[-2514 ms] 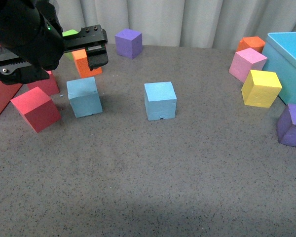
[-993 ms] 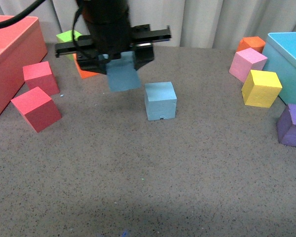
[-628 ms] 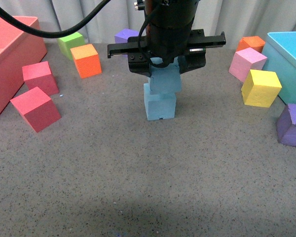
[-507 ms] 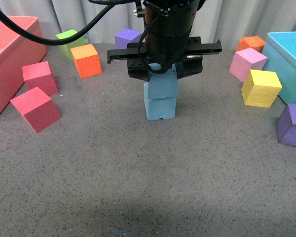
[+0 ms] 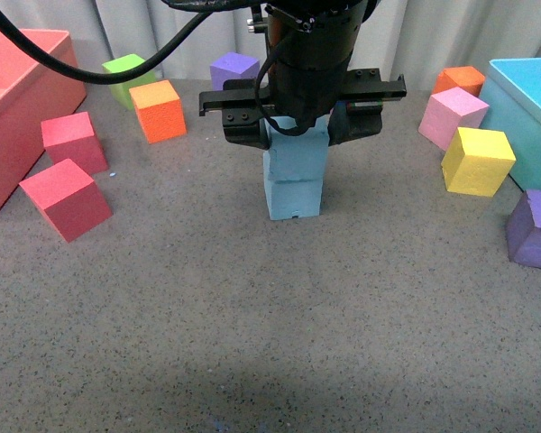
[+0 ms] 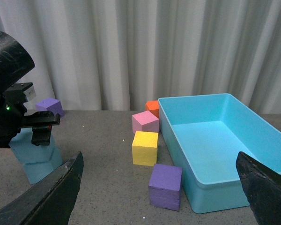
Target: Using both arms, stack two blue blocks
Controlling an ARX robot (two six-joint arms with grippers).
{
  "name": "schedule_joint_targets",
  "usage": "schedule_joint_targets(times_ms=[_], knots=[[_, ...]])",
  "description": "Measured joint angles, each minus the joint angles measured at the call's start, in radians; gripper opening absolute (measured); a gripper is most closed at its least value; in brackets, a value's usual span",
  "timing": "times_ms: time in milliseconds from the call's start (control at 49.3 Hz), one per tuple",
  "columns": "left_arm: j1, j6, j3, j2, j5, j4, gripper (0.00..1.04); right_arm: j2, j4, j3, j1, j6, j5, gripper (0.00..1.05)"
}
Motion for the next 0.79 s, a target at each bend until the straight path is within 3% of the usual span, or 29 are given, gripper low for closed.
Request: schedule_joint_targets(times_ms=[182,527,568,649,730,791], knots=[[-0.001,-0.003,0.000,-0.005,0.007,-0.001,1.00,0.000,0.000,0.000,0.000,0.000,0.000,0.95],[0.006,-0.038,-0.127,-0.168,0.013,0.113,0.98,0.000,0.000,0.000,0.000,0.000,0.000,0.95],[0.007,0.014,-0.191,-0.199,-0.054,0.237,0.94,0.000,0.000,0.000,0.000,0.000,0.000,0.95],[0.032,0.235,-0.484,-0.318,-0.196,0.712,0.78,0.000,0.000,0.000,0.000,0.000,-0.001,0.95],[0.100,0.458,-0.816,-0.435,-0.166,1.229,0.60,0.000,0.000,0.000,0.000,0.000,0.002,0.95],[0.150,0.520,-0.991,-0.516,-0.132,1.504,0.47,0.000,0.000,0.000,0.000,0.000,0.002,0.95]])
